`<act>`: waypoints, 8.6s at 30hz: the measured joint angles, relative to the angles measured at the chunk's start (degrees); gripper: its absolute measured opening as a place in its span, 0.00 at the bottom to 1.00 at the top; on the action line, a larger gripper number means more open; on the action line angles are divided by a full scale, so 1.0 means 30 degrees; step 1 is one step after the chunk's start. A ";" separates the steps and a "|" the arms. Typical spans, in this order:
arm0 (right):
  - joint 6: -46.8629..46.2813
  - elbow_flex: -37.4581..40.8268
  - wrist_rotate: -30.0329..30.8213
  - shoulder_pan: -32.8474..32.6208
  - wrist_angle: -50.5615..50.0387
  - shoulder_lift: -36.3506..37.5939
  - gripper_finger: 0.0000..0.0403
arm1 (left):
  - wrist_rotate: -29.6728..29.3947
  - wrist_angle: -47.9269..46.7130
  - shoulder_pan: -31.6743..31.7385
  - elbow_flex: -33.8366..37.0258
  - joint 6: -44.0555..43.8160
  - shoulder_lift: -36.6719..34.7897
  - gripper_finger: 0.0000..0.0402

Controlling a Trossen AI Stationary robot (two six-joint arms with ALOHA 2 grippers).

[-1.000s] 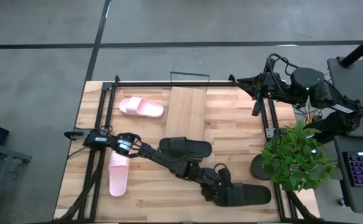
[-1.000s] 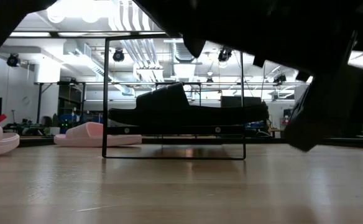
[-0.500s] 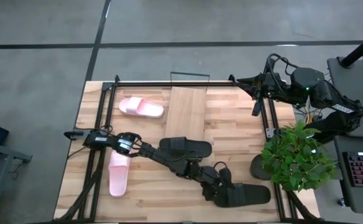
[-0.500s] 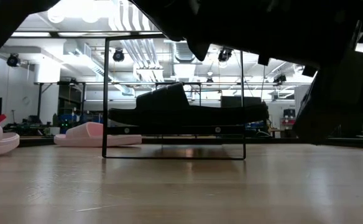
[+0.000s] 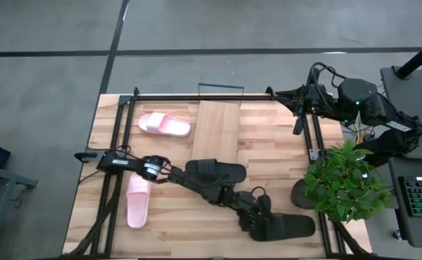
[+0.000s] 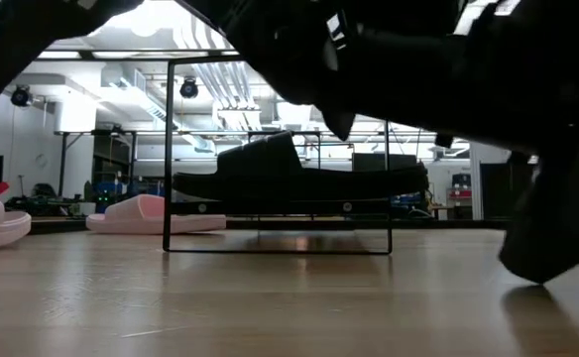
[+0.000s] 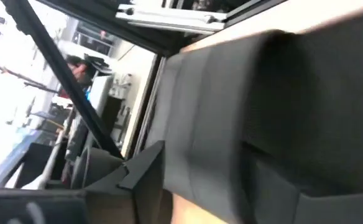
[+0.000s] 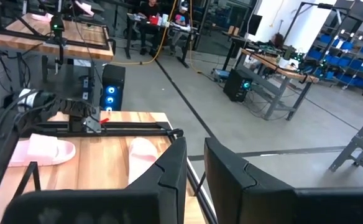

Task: Pick and place slides into the shelf
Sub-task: Put the black slides on the shelf

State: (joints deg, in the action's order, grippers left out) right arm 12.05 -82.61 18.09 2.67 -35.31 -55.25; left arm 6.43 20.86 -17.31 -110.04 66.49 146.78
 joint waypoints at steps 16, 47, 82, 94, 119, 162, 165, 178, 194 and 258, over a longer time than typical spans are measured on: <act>0.0003 0.0000 0.0000 -0.0003 -0.0015 -0.0005 0.12 | -0.0769 -0.0450 -0.0153 -0.0298 -0.0566 -0.0338 0.05; -0.0022 0.0000 0.0029 0.0001 -0.0039 0.0684 0.12 | -0.2019 -1.0733 -0.2460 0.0365 -0.5454 -0.8284 0.00; -0.0525 0.0000 0.0006 -0.0003 -0.0168 0.0869 0.12 | -0.8051 -1.3430 -0.2571 0.0351 -1.5382 -1.8561 0.00; -0.0604 0.0000 0.0000 -0.0006 -0.0313 0.0869 0.12 | -0.9991 -1.7497 -0.2022 0.2301 -0.4054 -1.9831 0.00; -0.1064 0.0000 -0.0007 -0.0003 -0.0380 0.0081 0.12 | 0.8818 -1.0613 1.4903 1.3977 0.0909 -2.5763 0.00; -0.0488 0.0000 0.0000 -0.0005 0.2060 -0.1418 0.12 | 1.2937 -0.9123 1.6739 1.8036 0.5921 -2.0454 0.00; -0.0448 0.0000 0.0000 -0.0006 0.2286 -0.1422 0.12 | 1.3144 -0.8342 1.6731 1.8424 0.6296 -2.0133 0.00; -0.0146 0.0000 0.0007 -0.0002 0.3096 -0.1418 0.12 | 1.4246 -0.6685 1.6738 1.8732 0.6036 -1.8522 0.00; 0.0520 0.0000 0.0007 -0.0006 0.3328 -0.1421 0.12 | 1.4315 -0.6690 1.6723 1.8740 0.3840 -1.8068 0.15; 1.0580 0.0171 -0.0119 0.1701 -0.0286 -0.6469 0.20 | 0.8756 -0.9798 1.6746 1.9206 -1.1106 -2.8969 0.74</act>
State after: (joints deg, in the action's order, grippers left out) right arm 43.79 -82.10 17.73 7.78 -36.17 -74.66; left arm 32.70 -8.54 32.93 -52.42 33.17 59.87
